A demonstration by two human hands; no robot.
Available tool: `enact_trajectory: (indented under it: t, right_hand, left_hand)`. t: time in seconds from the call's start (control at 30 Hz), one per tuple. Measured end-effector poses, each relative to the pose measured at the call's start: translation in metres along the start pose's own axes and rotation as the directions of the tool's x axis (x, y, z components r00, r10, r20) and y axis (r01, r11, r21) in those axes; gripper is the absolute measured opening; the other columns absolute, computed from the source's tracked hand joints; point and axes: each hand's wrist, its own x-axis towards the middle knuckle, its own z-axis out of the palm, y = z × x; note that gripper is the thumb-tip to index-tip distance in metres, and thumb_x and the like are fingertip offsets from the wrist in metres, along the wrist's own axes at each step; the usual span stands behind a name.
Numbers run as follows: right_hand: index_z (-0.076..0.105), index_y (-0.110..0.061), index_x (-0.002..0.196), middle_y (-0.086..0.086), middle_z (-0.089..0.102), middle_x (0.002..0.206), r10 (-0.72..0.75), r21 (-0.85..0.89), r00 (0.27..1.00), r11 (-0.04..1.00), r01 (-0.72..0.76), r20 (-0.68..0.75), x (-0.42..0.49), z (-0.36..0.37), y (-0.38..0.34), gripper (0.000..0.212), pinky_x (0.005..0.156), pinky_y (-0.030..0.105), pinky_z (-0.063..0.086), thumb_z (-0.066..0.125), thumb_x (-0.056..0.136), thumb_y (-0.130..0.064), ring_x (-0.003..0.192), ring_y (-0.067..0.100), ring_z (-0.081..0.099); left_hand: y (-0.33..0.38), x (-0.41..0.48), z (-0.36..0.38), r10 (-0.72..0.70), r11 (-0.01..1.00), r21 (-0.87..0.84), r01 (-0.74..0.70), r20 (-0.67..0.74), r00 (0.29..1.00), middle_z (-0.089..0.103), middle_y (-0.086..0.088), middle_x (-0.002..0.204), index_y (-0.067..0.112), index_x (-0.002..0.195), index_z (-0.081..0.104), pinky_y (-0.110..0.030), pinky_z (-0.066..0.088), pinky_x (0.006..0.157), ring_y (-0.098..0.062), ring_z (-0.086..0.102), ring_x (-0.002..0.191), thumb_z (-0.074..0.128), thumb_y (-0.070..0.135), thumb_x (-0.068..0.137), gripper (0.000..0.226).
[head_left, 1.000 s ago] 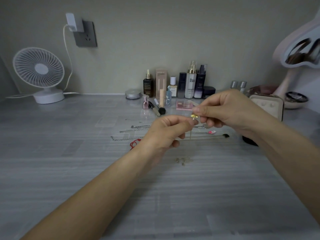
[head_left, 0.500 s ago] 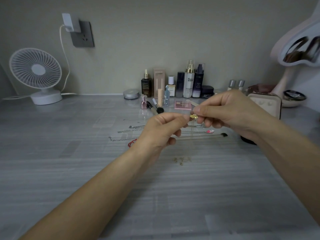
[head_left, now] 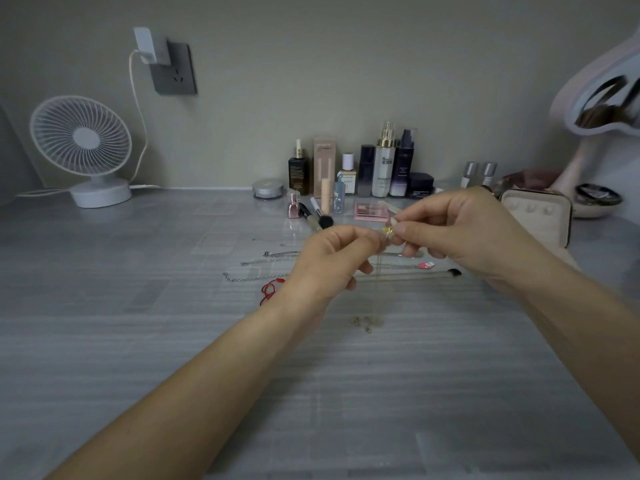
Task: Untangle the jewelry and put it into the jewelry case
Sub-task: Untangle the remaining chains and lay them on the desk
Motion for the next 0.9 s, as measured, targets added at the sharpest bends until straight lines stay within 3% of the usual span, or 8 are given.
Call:
enact_trajectory:
  t: [0.1,0.17,0.3,0.4,0.53,0.67,0.8,0.9]
  right_hand:
    - [0.070,-0.017,0.081,-0.007,0.071,0.061,0.025,0.012,1.000,1.000,-0.025,-0.004,0.0010,0.0000,0.0015,0.008,0.051,0.028,0.039,0.066,0.082,-0.009,0.054,0.003,0.065]
    - [0.070,-0.014,0.082,-0.009,0.068,0.054,0.016,0.007,1.000,1.000,-0.016,-0.004,0.0021,0.0013,0.0029,0.009,0.047,0.023,0.042,0.067,0.081,-0.006,0.049,0.000,0.062]
    - [0.073,-0.018,0.086,-0.008,0.070,0.062,-0.064,-0.083,0.998,0.994,0.065,0.013,0.0024,0.0027,0.0042,0.014,0.059,0.007,0.047,0.071,0.077,-0.007,0.056,-0.002,0.064]
    - [0.072,-0.021,0.088,-0.014,0.068,0.057,-0.075,-0.115,0.996,0.990,0.079,0.041,0.0025,0.0022,0.0039,0.016,0.053,0.003,0.042,0.070,0.077,-0.009,0.057,-0.004,0.063]
    - [0.073,-0.022,0.090,-0.021,0.066,0.058,-0.090,-0.235,0.994,0.966,0.104,0.068,0.0034,0.0003,0.0036,0.015,0.055,0.004,0.043,0.070,0.079,-0.012,0.060,-0.007,0.063]
    - [0.071,-0.025,0.083,-0.013,0.069,0.062,-0.093,-0.309,0.992,0.944,0.116,0.087,0.0030,-0.0035,0.0026,0.014,0.065,0.013,0.050,0.067,0.081,-0.012,0.063,-0.002,0.066]
    - [0.073,-0.022,0.091,-0.016,0.065,0.056,-0.108,-0.356,0.991,0.925,0.131,0.081,0.0034,-0.0030,0.0053,0.014,0.056,0.005,0.043,0.067,0.082,-0.013,0.059,-0.007,0.063]
    - [0.073,-0.027,0.096,-0.025,0.061,0.067,-0.129,-0.385,0.986,0.909,0.159,0.103,0.0038,-0.0034,0.0043,0.019,0.069,0.014,0.048,0.067,0.082,-0.016,0.065,-0.012,0.060]
  left_hand:
    - [-0.0014,0.0004,0.0006,0.058,0.997,0.045,-0.058,-0.006,0.998,0.062,0.007,0.079,0.019,0.086,0.062,-0.017,0.040,0.054,-0.006,0.054,0.064,0.065,0.017,0.085,0.003]
    - [-0.0042,0.0012,0.0034,0.126,0.985,0.118,-0.126,0.005,0.992,0.062,0.003,0.078,0.017,0.085,0.061,-0.016,0.043,0.054,-0.010,0.054,0.066,0.070,0.015,0.080,0.011]
    - [-0.0084,0.0022,0.0064,0.213,0.959,0.195,-0.204,-0.029,0.977,0.067,-0.010,0.078,0.015,0.076,0.062,-0.033,0.049,0.065,-0.015,0.055,0.069,0.074,0.013,0.076,0.012]
    - [-0.0094,0.0031,0.0044,0.204,0.963,0.187,-0.194,-0.036,0.978,0.064,-0.001,0.067,0.015,0.072,0.064,-0.023,0.049,0.061,-0.006,0.055,0.061,0.072,0.015,0.078,0.010]
    - [-0.0087,0.0033,0.0041,0.206,0.960,0.200,-0.197,-0.025,0.978,0.067,0.005,0.066,0.018,0.072,0.068,-0.021,0.052,0.066,-0.002,0.059,0.062,0.068,0.012,0.082,0.012]
    - [-0.0092,0.0037,0.0030,0.215,0.952,0.232,-0.199,-0.048,0.975,0.068,0.011,0.063,0.021,0.070,0.070,-0.022,0.053,0.068,-0.002,0.062,0.064,0.066,0.009,0.083,0.018]
    - [-0.0080,0.0031,0.0019,0.235,0.940,0.273,-0.207,-0.077,0.969,0.070,0.004,0.072,0.020,0.072,0.071,-0.019,0.052,0.067,-0.004,0.063,0.068,0.066,0.010,0.082,0.015]
    - [-0.0068,0.0026,0.0008,0.234,0.938,0.281,-0.202,-0.088,0.968,0.070,0.007,0.071,0.021,0.071,0.070,-0.014,0.051,0.064,-0.001,0.062,0.067,0.066,0.010,0.081,0.016]
